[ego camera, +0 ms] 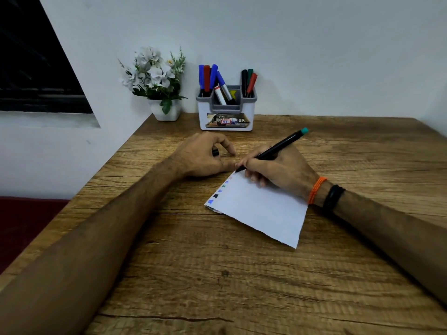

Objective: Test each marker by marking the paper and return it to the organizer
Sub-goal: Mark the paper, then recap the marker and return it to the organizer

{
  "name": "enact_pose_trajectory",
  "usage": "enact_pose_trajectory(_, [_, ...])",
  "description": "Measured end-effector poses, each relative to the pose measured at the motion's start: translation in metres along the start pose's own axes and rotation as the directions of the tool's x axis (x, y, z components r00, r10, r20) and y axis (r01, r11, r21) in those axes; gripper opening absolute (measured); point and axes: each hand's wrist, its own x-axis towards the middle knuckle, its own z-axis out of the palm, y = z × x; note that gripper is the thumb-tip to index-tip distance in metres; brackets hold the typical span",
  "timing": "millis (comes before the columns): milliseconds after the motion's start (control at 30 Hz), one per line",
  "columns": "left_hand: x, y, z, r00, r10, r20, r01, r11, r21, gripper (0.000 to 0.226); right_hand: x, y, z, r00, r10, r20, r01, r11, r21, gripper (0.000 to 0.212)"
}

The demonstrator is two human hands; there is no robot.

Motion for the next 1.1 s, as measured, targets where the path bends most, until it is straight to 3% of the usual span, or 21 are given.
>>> enact_pose_trajectory(867, [0.0003, -0.0002, -0.0003, 1.000, 0.012, 0.026, -0.012, 1.000, 0.014, 0.030, -0.0009, 0.0013, -0.0007, 0.999, -0.018, 0.043, 0.019, 0.999, -0.030, 0.012])
enact_pose_trajectory(1100, [-0.0015, 0.0036, -0.0009, 1.000, 0.003, 0.015, -0.004, 1.000, 0.017, 0.031, 0.0033, 0.0033, -0.0023, 0.999, -0.051, 0.002, 0.051, 0.997, 0.060, 0.013])
